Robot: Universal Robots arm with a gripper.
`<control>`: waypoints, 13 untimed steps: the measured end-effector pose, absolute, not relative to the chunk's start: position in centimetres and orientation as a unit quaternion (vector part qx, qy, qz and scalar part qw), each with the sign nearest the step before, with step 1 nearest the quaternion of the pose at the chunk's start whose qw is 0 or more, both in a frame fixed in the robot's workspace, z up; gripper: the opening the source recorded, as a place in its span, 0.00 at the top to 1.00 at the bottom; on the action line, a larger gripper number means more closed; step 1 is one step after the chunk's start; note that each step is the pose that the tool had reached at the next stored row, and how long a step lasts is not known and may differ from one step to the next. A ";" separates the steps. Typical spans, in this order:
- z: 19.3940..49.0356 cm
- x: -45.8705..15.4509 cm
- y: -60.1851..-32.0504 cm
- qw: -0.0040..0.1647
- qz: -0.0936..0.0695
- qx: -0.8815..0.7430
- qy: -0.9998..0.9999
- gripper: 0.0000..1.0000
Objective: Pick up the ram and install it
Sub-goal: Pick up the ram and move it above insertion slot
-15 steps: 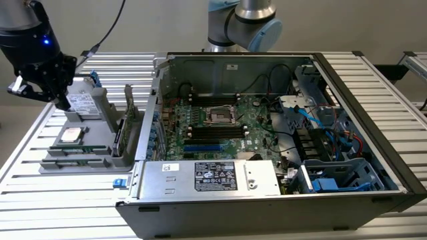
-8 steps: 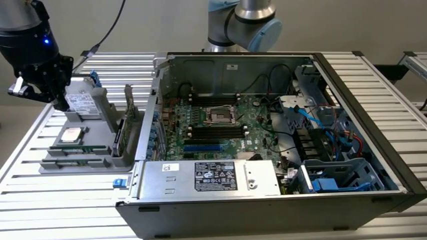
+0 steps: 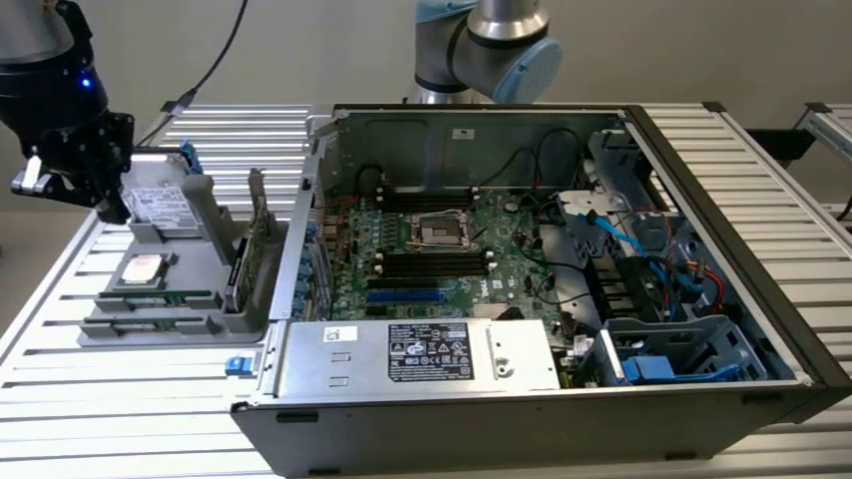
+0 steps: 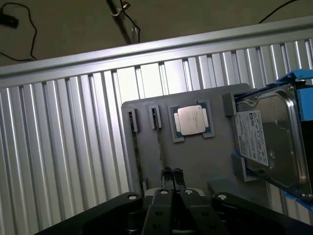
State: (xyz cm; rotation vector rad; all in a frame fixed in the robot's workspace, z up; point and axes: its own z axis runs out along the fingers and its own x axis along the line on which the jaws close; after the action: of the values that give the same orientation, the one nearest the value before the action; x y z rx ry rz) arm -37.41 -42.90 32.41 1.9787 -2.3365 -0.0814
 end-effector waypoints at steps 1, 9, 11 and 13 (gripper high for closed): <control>32.4 -37.5 -42.9 0.039 -0.026 0.648 -0.760 0.90; 32.2 -37.7 -43.2 0.040 -0.025 0.670 -0.740 0.90; 32.2 -37.8 -43.2 0.040 -0.025 0.676 -0.736 0.90; 32.1 -37.8 -43.4 0.041 -0.025 0.680 -0.731 0.90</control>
State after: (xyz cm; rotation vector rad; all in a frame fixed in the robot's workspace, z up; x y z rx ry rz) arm -37.85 -43.36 32.12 2.0837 -2.2400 -0.0761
